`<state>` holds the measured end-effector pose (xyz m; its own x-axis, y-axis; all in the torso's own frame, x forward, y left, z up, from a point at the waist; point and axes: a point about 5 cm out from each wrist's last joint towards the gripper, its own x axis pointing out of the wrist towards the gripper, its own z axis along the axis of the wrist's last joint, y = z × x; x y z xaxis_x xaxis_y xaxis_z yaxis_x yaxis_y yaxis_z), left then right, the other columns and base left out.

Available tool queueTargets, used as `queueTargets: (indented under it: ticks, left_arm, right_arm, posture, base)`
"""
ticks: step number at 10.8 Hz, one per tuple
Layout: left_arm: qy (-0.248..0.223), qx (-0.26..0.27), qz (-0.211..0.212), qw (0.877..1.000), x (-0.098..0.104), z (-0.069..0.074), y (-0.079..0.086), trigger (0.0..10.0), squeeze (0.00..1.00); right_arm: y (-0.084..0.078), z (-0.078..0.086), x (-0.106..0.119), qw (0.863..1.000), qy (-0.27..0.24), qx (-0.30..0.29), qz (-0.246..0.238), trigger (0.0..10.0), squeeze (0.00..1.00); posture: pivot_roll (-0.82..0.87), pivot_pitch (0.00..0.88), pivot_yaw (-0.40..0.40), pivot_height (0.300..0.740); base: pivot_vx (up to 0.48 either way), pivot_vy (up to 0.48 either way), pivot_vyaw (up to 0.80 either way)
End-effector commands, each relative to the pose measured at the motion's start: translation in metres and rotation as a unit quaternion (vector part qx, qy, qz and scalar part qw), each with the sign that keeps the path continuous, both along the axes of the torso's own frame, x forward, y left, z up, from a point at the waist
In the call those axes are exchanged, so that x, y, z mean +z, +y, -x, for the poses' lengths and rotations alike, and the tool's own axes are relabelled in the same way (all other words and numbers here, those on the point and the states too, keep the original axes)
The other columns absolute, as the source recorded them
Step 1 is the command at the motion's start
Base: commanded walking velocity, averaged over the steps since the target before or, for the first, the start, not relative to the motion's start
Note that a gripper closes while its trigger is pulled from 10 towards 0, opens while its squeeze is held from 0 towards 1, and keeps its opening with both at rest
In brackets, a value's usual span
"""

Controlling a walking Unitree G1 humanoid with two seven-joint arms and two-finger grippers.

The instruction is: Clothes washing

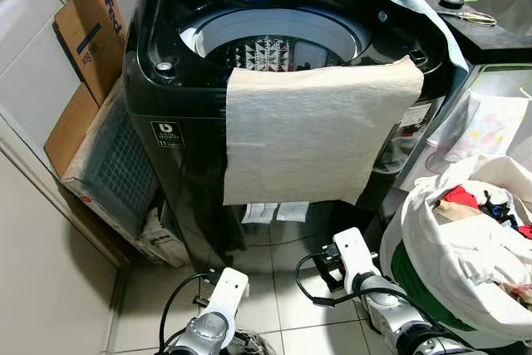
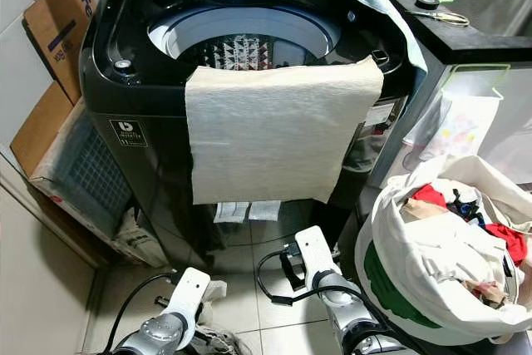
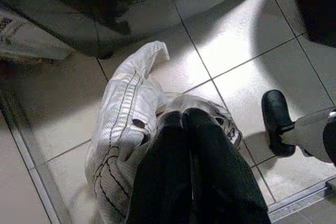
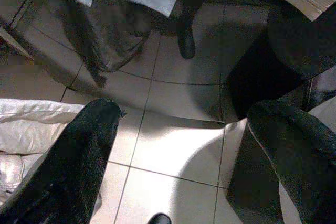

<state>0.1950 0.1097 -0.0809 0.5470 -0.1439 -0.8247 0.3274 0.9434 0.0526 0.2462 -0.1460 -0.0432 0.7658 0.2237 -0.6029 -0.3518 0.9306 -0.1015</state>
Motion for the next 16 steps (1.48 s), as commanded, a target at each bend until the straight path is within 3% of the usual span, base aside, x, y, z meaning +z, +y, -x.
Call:
queueTargets:
  ticks: [1, 4, 5, 8, 9, 14, 16]
  left_arm:
    - [-0.001, 0.003, 0.0, 1.0, 0.001, -0.002, 0.0, 10.0, 0.0]
    - [-0.003, -0.002, -0.003, 1.0, 0.001, -0.002, 0.0, 10.0, 0.0]
    - [-0.018, 0.025, -0.014, 0.999, 0.002, -0.004, 0.002, 10.0, 0.0]
    - [-0.001, 0.083, -0.015, 0.996, -0.001, 0.0, 0.005, 10.0, 0.0]
    - [0.014, 0.127, -0.013, 0.992, -0.003, 0.004, 0.007, 10.0, 0.0]
    - [0.008, 0.106, -0.001, 0.994, -0.001, 0.0, 0.005, 10.0, 0.0]
    - [-0.018, 0.113, 0.008, 0.993, 0.002, -0.004, 0.005, 10.0, 0.0]
  right_arm:
    - [0.004, 0.003, -0.003, 1.0, 0.007, 0.008, 0.005, 10.0, 0.0]
    - [0.005, 0.007, -0.006, 1.0, 0.014, 0.011, 0.01, 10.0, 0.0]
    - [0.005, 0.007, -0.005, 1.0, 0.013, 0.011, 0.011, 10.0, 0.0]
    - [0.006, 0.006, -0.005, 1.0, 0.013, 0.012, 0.011, 10.0, 0.0]
    - [0.005, 0.005, -0.004, 1.0, 0.012, 0.011, 0.01, 10.0, 0.0]
    - [0.005, 0.005, -0.004, 1.0, 0.015, 0.007, 0.009, 10.0, 0.0]
    - [0.003, -0.003, 0.002, 1.0, -0.005, 0.0, 0.005, 10.0, 0.0]
  posture:
    - [0.05, 0.0, 0.0, 0.74]
    - [0.04, 0.0, 0.001, 0.74]
    - [0.04, 0.0, 0.003, 0.74]
    - [0.04, 0.0, 0.003, 0.74]
    - [0.04, 0.0, 0.004, 0.74]
    - [0.05, 0.0, 0.001, 0.74]
    - [0.05, 0.0, -0.001, 0.74]
  base:
    - [0.0, 0.0, 0.0]
    - [0.0, 0.0, 0.0]
    - [0.0, 0.0, 0.0]
    - [0.0, 0.0, 0.0]
    - [0.0, 0.0, 0.0]
    - [0.0, 0.0, 0.0]
    - [0.0, 0.0, 0.0]
